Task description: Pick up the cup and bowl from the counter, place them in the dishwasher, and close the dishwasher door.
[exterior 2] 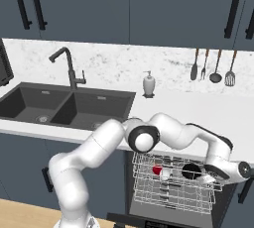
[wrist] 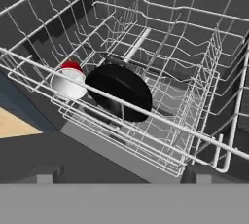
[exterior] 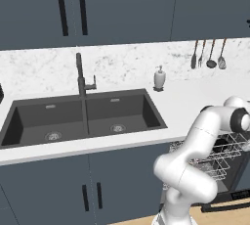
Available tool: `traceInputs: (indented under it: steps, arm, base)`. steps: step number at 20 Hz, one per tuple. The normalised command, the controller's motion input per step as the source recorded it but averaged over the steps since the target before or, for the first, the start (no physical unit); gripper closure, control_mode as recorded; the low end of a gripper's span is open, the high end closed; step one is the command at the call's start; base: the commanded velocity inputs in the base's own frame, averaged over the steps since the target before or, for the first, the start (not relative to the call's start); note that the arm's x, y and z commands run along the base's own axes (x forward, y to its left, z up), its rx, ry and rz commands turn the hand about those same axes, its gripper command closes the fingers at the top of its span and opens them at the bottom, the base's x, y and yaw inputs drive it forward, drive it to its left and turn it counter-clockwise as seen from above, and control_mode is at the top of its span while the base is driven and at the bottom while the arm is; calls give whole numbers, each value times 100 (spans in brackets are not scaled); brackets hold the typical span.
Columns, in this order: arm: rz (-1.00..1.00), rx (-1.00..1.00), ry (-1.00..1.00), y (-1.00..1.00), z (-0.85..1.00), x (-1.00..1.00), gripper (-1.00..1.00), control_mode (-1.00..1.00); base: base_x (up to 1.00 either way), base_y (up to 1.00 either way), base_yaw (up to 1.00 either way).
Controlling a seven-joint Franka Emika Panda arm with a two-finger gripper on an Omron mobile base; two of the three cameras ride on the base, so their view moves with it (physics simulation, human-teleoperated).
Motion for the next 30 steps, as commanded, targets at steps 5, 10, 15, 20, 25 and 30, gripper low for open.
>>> traceInputs:
  steps: [5, 10, 15, 20, 25, 30]
  arm:
    - [3, 0, -3, 3, 67, -100, -100, -100]
    - [-2, -3, -11, 90, 7, -100, -100, -100]
    - [-5, -10, 16, 66, 68, -60, -100, -100]
    - [-2, -7, 44, 15, 78, -82, -100, -100]
    - [-4, 0, 28, 30, -10, -100, -100, -100]
    - [-5, 0, 12, 43, -31, -100, -100, -100]
  base:
    - [0, 0, 0]
    - [0, 0, 0]
    - [0, 0, 0]
    - [0, 0, 0]
    - [0, 0, 0]
    - [0, 0, 0]
